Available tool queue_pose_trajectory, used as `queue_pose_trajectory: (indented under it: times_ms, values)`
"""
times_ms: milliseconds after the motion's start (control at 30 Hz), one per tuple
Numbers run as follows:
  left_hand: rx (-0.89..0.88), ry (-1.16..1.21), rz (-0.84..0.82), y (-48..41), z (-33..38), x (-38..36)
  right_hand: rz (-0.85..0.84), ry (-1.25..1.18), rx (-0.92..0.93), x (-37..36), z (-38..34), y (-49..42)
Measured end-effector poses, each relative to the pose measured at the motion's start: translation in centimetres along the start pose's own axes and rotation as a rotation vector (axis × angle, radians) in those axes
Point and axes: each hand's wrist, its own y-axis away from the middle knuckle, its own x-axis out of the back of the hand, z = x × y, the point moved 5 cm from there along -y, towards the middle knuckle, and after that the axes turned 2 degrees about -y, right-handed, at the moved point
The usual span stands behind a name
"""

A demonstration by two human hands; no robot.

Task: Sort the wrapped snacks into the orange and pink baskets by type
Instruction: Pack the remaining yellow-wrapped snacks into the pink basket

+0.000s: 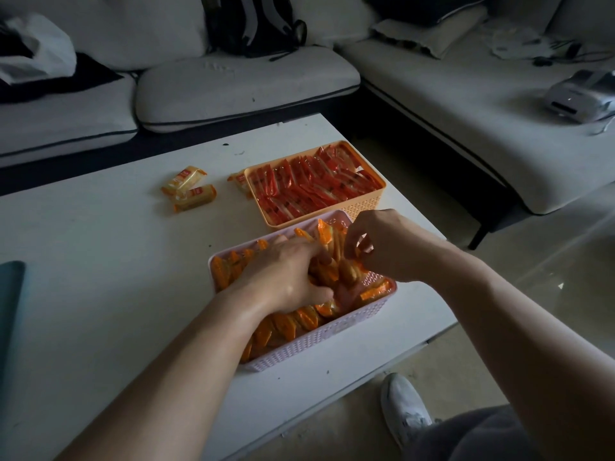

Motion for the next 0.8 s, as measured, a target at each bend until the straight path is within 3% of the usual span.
queue_pose_trajectory:
  times_ms: [267, 400, 467, 567, 667, 800]
  values:
    - [0.047, 0.262, 0.301, 0.1, 0.2, 1.2, 0.096, -0.083, -0.070, -0.6, 0.0, -0.9]
    - [0.055, -0.006, 0.243, 0.0, 0.5, 0.3, 0.086, -0.132, -0.148, -1.8, 0.3, -1.5]
    - [0.060, -0.145, 0.289, -0.1, 0.4, -0.2, 0.103, -0.135, -0.172, -2.4, 0.1, -1.8]
    - [-0.013, -0.124, 0.373, -0.3, 1.1, 0.0, 0.143, -0.120, -0.171, -2.7, -0.1, -2.2]
    - [-0.098, -0.014, 0.286, -0.7, 1.9, -0.5, 0.124, -0.067, -0.170, -3.0, 0.2, -2.3]
    - [-0.073, -0.096, 0.212, -0.5, 1.7, -1.1, 0.052, -0.098, -0.131, -1.3, 0.3, -1.5]
